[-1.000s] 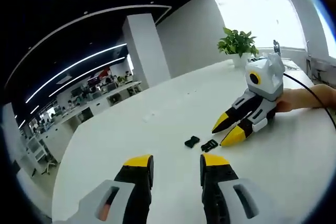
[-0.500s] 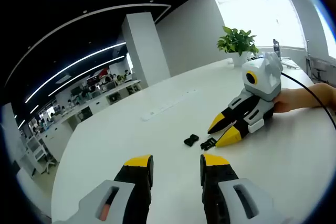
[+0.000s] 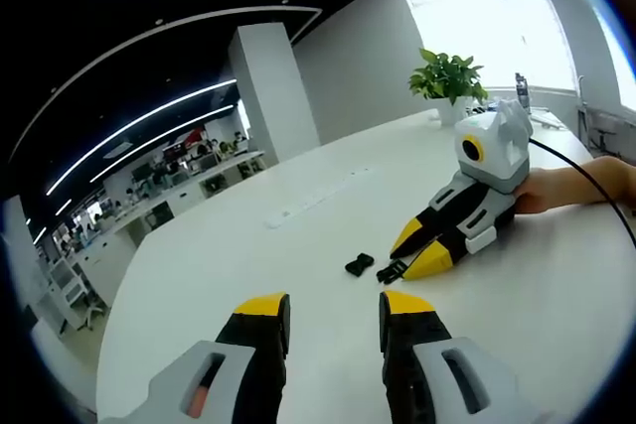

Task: Snap the two parts of the plastic buckle together until the buckle closes and remains connected.

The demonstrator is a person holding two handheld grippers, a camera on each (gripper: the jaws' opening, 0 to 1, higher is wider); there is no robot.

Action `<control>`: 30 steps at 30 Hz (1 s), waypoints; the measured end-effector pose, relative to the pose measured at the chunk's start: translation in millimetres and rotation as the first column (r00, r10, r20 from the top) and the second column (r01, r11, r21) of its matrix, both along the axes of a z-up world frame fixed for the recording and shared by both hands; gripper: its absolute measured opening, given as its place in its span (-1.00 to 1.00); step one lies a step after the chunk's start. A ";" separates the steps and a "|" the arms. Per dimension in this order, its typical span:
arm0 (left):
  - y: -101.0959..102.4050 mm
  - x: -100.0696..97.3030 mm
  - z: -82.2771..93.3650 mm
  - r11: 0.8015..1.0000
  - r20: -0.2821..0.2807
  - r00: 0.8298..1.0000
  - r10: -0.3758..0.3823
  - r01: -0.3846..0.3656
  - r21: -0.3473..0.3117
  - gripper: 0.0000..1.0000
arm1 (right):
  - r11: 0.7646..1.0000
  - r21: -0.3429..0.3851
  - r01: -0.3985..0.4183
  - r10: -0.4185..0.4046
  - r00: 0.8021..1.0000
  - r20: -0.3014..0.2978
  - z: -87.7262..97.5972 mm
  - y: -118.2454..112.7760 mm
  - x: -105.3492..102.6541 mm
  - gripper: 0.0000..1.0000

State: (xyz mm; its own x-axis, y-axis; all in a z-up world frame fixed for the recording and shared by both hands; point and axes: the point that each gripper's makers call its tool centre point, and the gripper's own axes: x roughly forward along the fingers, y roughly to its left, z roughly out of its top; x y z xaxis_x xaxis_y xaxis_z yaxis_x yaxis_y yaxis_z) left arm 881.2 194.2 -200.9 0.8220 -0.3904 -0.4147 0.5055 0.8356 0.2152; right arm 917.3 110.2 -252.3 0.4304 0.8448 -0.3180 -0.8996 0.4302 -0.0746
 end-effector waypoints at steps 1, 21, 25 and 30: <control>-0.3 -0.1 0.1 1.000 0.000 1.000 -0.001 0.001 0.000 -0.28 | 1.000 0.001 -0.001 0.001 1.000 0.000 0.0 0.1 0.2 -0.65; -1.3 -0.7 -1.7 1.000 -0.006 1.000 -0.004 0.004 0.006 -0.27 | 1.000 0.012 -0.007 0.007 1.000 0.001 0.8 0.9 0.5 -0.73; -0.9 -1.2 -1.8 1.000 -0.007 1.000 -0.003 0.003 0.007 -0.27 | 1.000 0.014 -0.010 0.010 1.000 0.006 1.1 0.7 -2.0 -0.73; -1.2 -1.5 -2.4 1.000 -0.010 1.000 -0.004 0.004 0.010 -0.27 | 1.000 0.014 -0.013 0.013 1.000 0.015 1.6 0.3 -3.3 -0.73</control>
